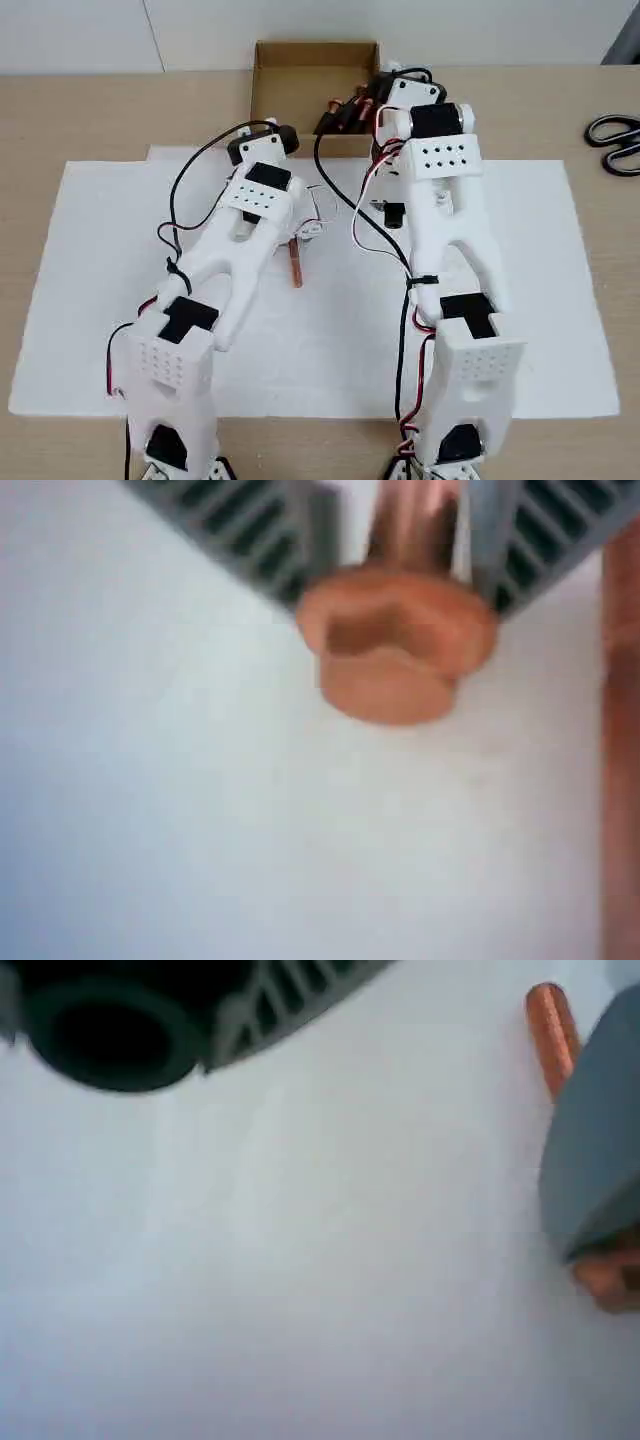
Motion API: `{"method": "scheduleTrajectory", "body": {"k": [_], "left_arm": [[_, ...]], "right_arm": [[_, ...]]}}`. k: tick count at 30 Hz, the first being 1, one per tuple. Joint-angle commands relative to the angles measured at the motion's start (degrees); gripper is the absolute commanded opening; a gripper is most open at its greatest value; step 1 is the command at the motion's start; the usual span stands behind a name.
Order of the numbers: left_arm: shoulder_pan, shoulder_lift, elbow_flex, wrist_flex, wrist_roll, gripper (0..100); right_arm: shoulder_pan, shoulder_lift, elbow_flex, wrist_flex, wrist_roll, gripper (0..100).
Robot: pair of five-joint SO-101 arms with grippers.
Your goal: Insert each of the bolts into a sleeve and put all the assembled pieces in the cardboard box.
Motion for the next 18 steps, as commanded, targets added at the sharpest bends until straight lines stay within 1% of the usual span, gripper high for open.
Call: {"method": "scheduleTrajectory", "body": {"k": [1, 7, 11, 13, 18], "left_arm": [[0.0, -0.35, -2.07, -0.53, 0.35, 0], [0.62, -0.62, -3.03, 0.0, 0.35, 1], [2.73, -0.62, -9.01, 6.15, 0.18, 1], [3.78, -0.62, -12.88, 9.05, -1.14, 1], [4.48, -0.62, -25.98, 17.14, -1.76, 1]], "right_arm": [[0.13, -4.18, -0.35, 0.22, -0.26, 0.4], [0.22, -4.26, -0.35, 0.22, -0.35, 0.4], [0.4, -4.26, -0.35, 0.13, -0.35, 0.4], [0.4, -4.26, -0.35, 0.13, -0.35, 0.4], [0.4, -4.35, -0.44, 0.04, -0.18, 0.4]]}}
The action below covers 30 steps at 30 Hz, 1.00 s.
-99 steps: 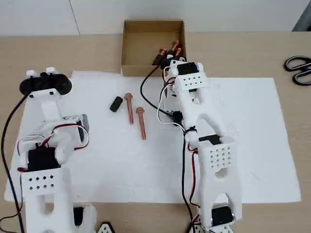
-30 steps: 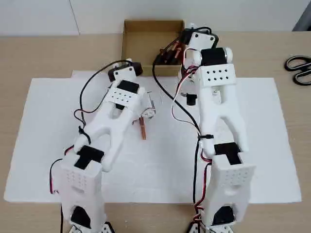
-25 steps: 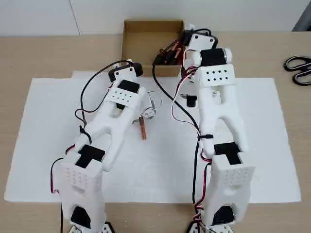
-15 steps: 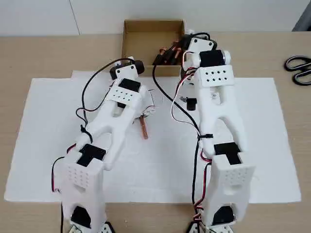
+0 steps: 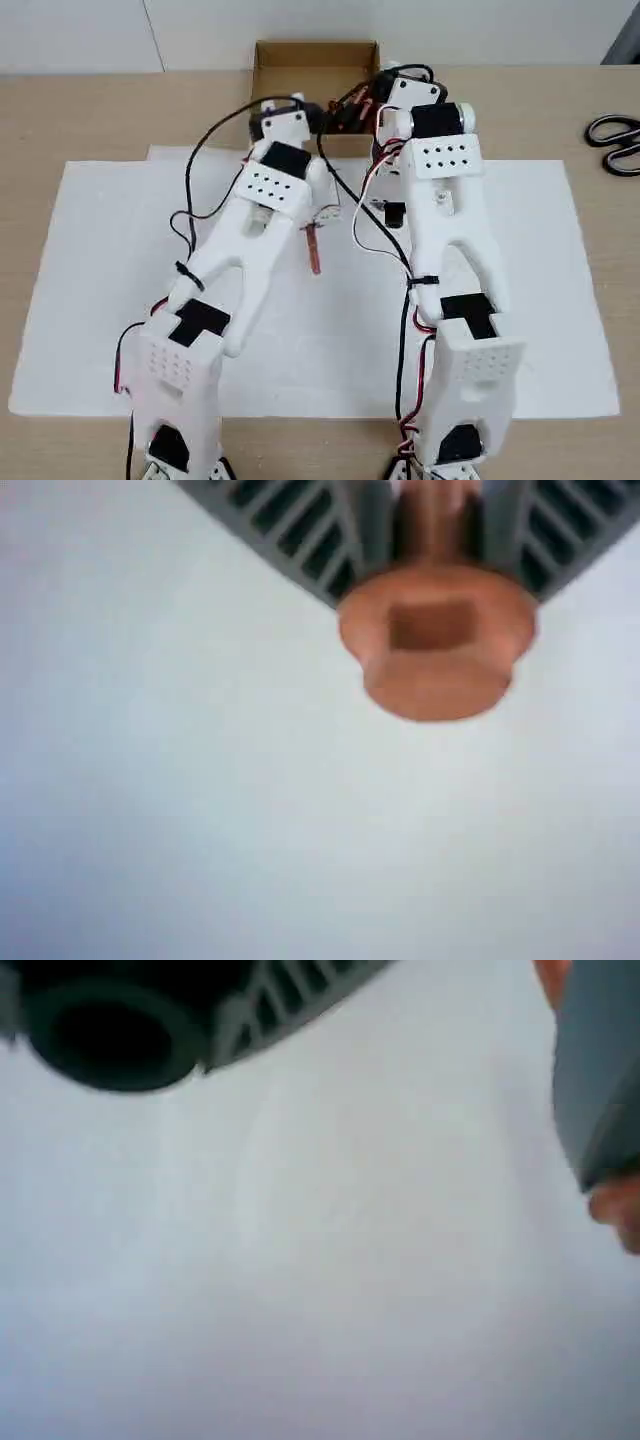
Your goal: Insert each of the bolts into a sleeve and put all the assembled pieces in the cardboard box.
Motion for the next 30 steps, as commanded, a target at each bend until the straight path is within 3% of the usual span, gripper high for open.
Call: {"method": "scheduleTrajectory", "body": {"k": [1, 10, 19, 25, 30], "left_arm": [[0.09, -0.79, -11.74, 5.54, -0.7, 1], [-5.71, -0.7, -29.67, 12.66, -6.42, 1], [-7.38, -0.79, -30.46, 15.38, -6.33, 1], [-7.38, -0.79, -30.2, 15.38, -6.33, 1], [-7.21, -0.79, -30.2, 15.38, -6.33, 1]], "right_arm": [[0.13, -4.35, -0.44, 0.04, -0.09, 0.4], [-2.07, -13.85, -0.18, -0.31, 2.73, 0.7], [-3.21, -32.92, 4.75, -0.22, 1.85, 0.7], [-3.82, -51.82, 23.91, -4.44, 2.2, 0.7], [-0.4, -71.6, 53.1, -24.13, 5.71, 0.7]]}}
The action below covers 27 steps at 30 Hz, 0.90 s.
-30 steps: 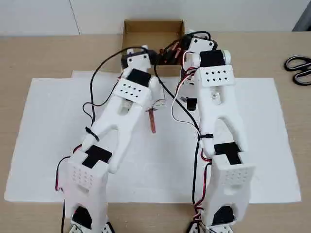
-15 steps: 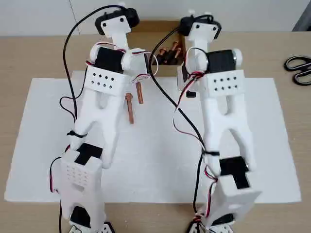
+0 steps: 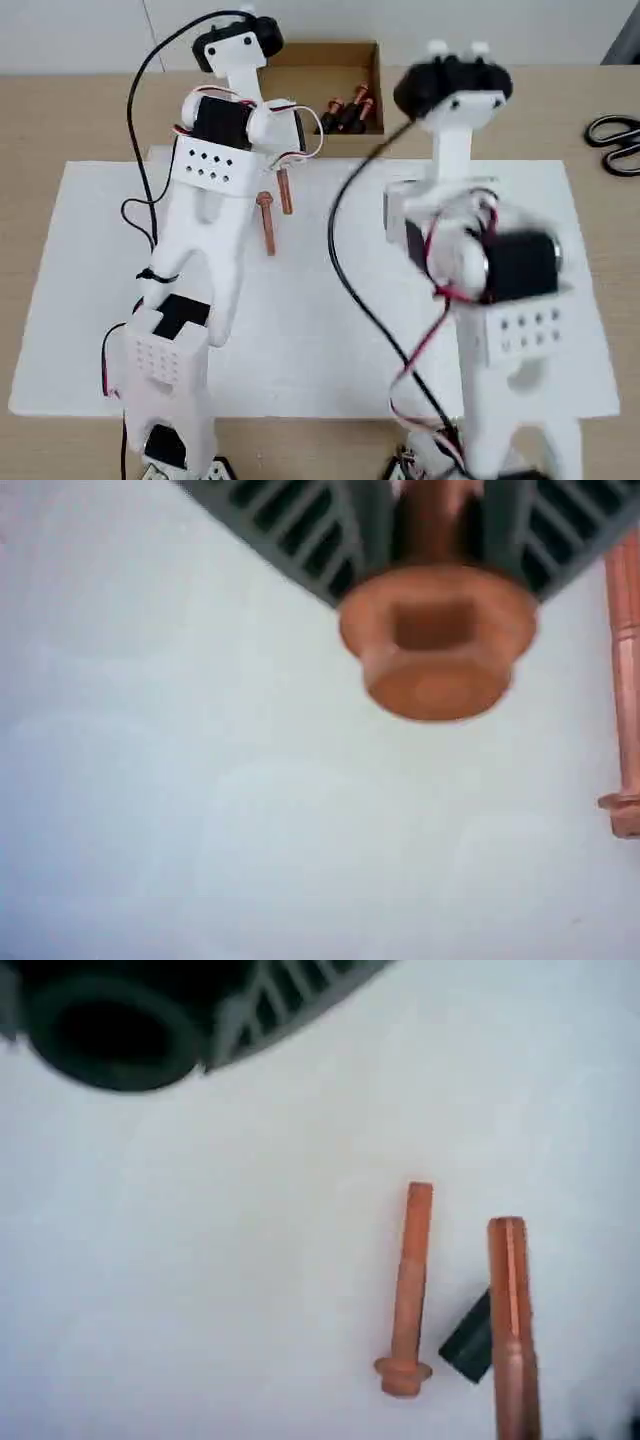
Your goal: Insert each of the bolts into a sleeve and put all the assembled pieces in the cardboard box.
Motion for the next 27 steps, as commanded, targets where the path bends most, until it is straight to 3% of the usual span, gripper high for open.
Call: {"method": "scheduleTrajectory", "body": {"k": [1, 6, 11, 15, 20, 27], "left_arm": [[-0.18, -0.79, -1.54, 1.05, -0.35, 1], [-0.35, -0.79, -1.45, 1.05, -0.35, 1], [0.53, -0.79, -1.8, 1.05, -0.44, 1], [2.11, -2.29, -3.65, 1.05, -1.67, 1], [4.31, -14.07, -4.26, 1.14, -4.22, 1], [5.1, -33.67, 18.77, 1.05, -4.57, 1]], "right_arm": [[2.33, -16.04, 22.95, -19.21, 2.99, 0.5], [2.68, -23.16, 50.29, -45.85, 4.22, 0.4], [2.51, -23.25, 58.81, -58.33, 4.22, 0.4], [2.33, -23.25, 63.47, -63.25, 4.22, 0.4], [2.51, -23.69, 65.67, -64.22, 4.31, 0.4], [1.98, -23.69, 66.9, -64.31, 3.69, 0.4]]}}
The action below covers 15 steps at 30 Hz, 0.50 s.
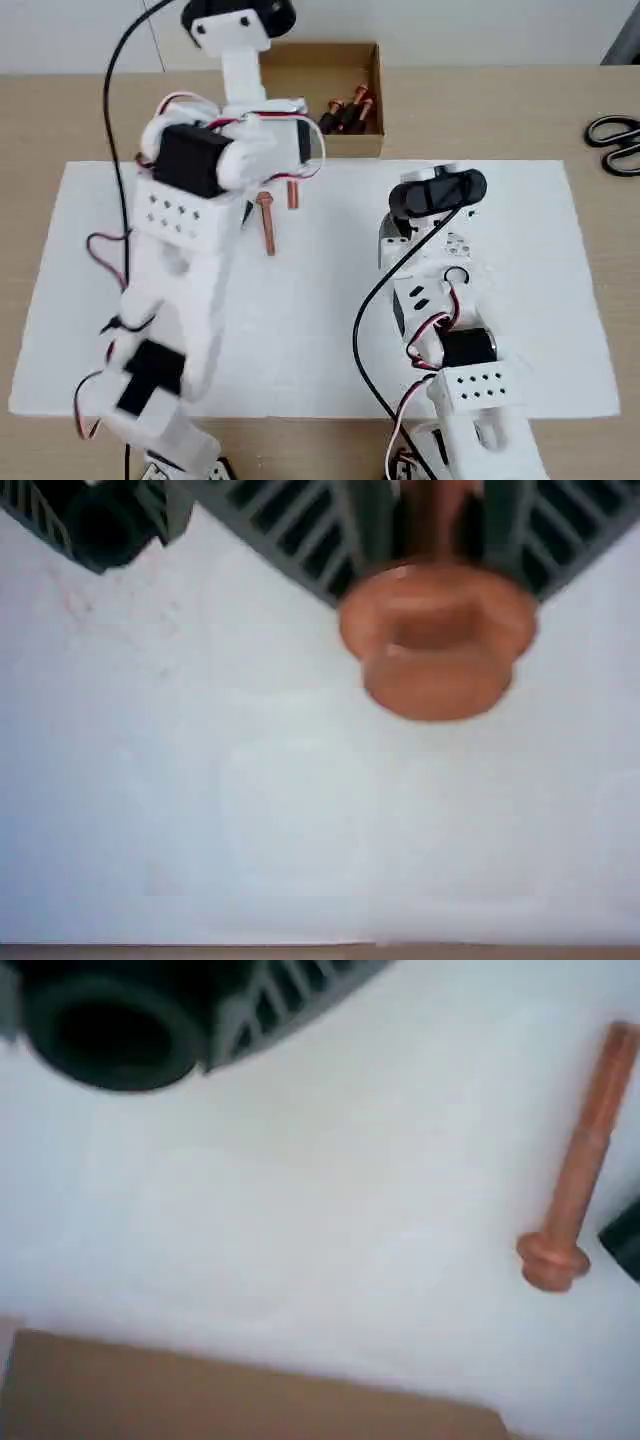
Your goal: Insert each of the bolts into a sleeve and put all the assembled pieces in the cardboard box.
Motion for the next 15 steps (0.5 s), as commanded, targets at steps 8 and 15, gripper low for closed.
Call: {"method": "scheduleTrajectory", "body": {"k": [8, 15], "left_arm": [[0.18, -26.29, 31.87, -7.74, -0.35, 1], [0.44, -30.51, 57.1, -35.43, -0.35, 1]], "right_arm": [[-4.09, -1.63, 6.95, -13.41, -4.48, 0.5], [-5.41, -1.63, 13.1, -22.64, -6.42, 0.5]]}}
